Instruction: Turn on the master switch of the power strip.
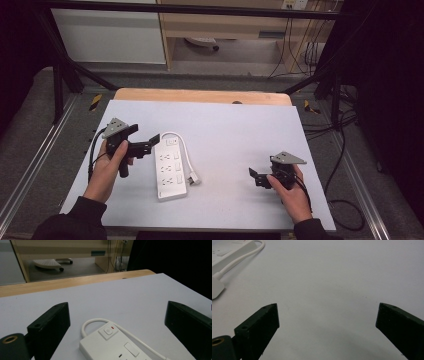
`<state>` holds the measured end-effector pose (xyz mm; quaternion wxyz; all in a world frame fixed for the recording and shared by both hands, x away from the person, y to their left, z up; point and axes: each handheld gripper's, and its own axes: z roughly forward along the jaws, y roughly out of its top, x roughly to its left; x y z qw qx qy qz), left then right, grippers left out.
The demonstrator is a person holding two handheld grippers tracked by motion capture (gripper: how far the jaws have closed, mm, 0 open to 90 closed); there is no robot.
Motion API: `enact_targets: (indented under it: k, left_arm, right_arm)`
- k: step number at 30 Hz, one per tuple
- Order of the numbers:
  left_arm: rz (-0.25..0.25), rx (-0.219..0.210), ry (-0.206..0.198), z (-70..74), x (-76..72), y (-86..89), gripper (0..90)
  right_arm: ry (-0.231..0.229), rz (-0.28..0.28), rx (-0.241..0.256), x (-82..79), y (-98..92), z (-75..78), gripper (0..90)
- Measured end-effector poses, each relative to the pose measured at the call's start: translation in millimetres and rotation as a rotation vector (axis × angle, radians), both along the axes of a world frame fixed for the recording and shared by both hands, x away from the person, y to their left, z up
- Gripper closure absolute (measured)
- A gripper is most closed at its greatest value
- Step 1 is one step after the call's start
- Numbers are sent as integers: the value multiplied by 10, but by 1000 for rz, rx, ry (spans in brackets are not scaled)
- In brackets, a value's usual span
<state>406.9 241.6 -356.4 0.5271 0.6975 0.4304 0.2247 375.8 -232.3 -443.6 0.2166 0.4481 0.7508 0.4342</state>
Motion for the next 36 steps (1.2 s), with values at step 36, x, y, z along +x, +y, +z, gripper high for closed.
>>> enact_targets:
  k: [36]
  left_arm:
    - [46,-14,-12,-2,-303,453,58]
  right_arm:
    - [-3,-7,8,-8,-22,17,42]
